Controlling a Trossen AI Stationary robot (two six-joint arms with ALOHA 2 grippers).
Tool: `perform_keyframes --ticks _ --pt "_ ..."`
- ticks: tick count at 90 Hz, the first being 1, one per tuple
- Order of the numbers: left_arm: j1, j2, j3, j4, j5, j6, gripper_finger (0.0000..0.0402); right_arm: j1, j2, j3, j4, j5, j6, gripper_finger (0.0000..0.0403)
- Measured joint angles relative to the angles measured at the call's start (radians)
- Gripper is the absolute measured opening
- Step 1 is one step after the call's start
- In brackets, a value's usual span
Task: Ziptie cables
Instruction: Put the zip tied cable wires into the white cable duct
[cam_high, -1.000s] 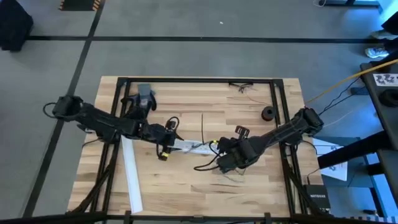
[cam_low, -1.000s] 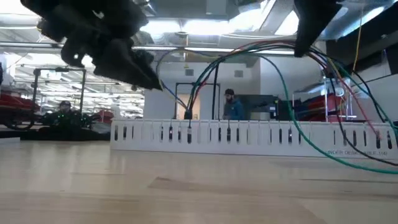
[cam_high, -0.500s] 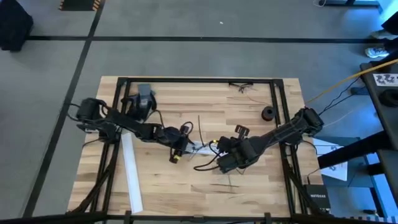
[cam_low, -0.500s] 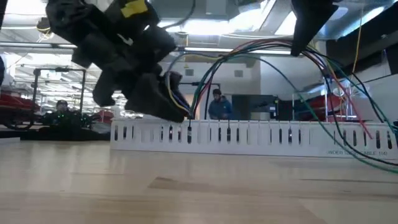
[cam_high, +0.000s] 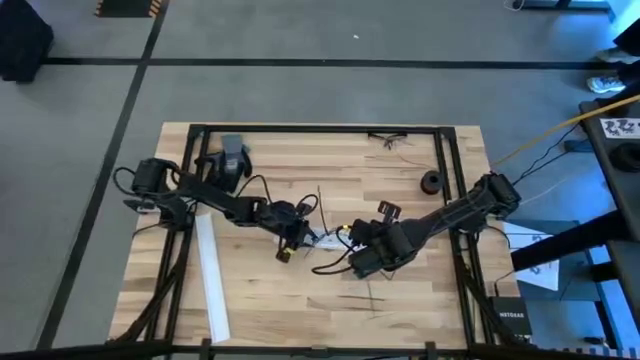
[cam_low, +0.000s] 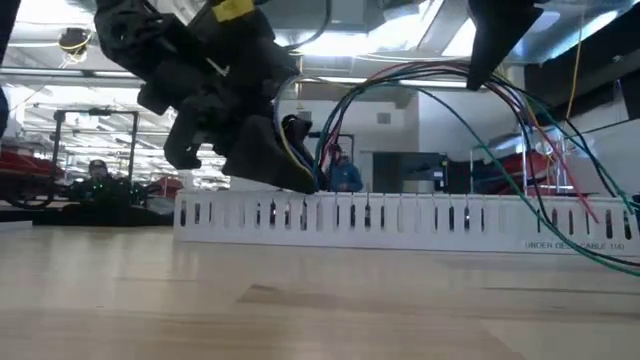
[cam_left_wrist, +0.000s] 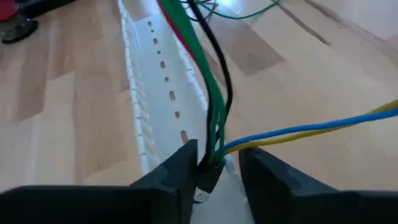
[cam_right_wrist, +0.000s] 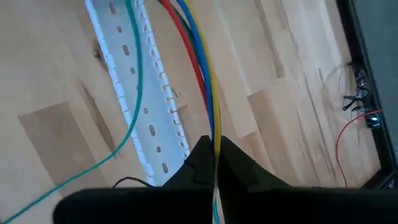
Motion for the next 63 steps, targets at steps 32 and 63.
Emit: perform_keyframes --ticks 32,63 --pt "-0.015 -0.213 0.105 -0.482 -0.131 -0.005 0.0008 0.001 0.000 -0.025 -0.009 -0.026 0.007 0.0001" --pt "0.031 -0.238 0.149 -0.776 -0.151 -0.089 0.0005 -0.008 0.000 -0.273 0.248 -0.010 -0.028 0.0001"
